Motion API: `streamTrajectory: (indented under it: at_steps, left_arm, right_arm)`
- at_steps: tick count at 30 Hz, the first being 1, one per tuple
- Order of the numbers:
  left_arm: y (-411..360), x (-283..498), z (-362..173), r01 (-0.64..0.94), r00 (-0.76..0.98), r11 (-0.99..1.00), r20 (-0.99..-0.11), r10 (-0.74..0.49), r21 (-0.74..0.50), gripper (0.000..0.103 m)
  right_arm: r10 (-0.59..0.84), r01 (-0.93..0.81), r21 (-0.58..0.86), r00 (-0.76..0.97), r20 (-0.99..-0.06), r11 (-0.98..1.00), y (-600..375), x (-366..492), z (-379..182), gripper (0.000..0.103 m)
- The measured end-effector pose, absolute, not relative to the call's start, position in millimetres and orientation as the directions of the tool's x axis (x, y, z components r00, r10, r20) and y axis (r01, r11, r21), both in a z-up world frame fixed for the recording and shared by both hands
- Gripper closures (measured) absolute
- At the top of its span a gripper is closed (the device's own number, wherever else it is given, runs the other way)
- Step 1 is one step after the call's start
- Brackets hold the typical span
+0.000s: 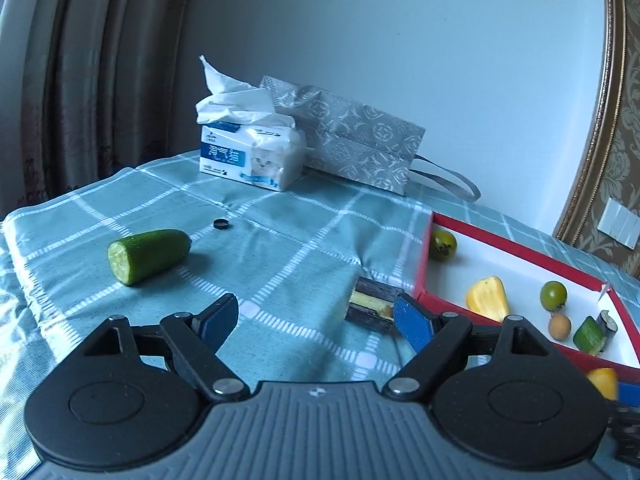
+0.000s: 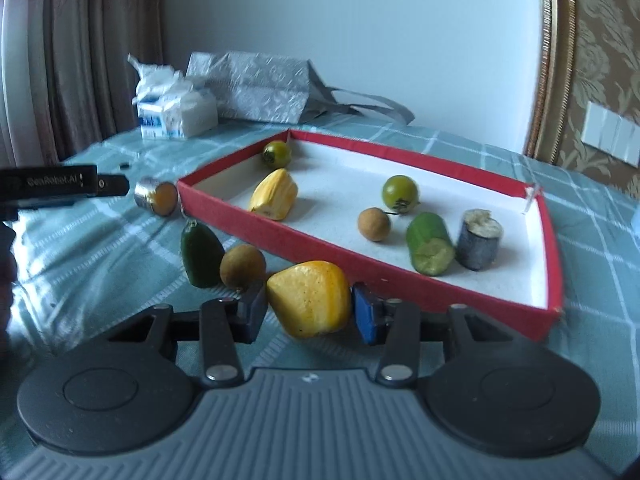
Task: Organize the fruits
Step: 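Grasp the yellow fruit chunk with the right tool and lift it, then grasp the dark green oval fruit with the left tool while the right tool holds the yellow chunk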
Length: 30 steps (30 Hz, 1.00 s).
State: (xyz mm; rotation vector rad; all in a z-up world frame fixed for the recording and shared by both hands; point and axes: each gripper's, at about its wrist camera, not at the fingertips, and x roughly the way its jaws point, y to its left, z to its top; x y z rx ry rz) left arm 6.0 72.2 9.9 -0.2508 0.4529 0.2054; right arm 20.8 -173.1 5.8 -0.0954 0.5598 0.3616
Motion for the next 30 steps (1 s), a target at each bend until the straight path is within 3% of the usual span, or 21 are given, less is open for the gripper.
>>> streamTrajectory:
  at_steps: [6,10,19,30]
  left_arm:
    - [51,6,8,-0.139,0.881,0.985,-0.467,0.076,-0.101,0.018]
    - [36,-7,6,0.006,0.872,0.996,-0.488,-0.051,-0.094,0.018]
    - [10,2,4,0.014,0.884,0.997,-0.467,0.025,0.079,0.018]
    - [-9,37,1,0.037,0.870,0.987,-0.491,0.043,0.153,0.018]
  right_arm:
    - [0.286,-0.303,0.052,0.814,-0.506,0.952,-209,-1,8,0.060]
    - [0.272,-0.266,0.085,0.821,-0.502,0.960,-225,-1,6,0.060]
    - [0.291,-0.274,0.108,0.828,-0.480,0.956,-227,-3,8,0.060]
    - [0.300,-0.273,0.126,0.828,-0.474,0.954,-232,-3,9,0.060]
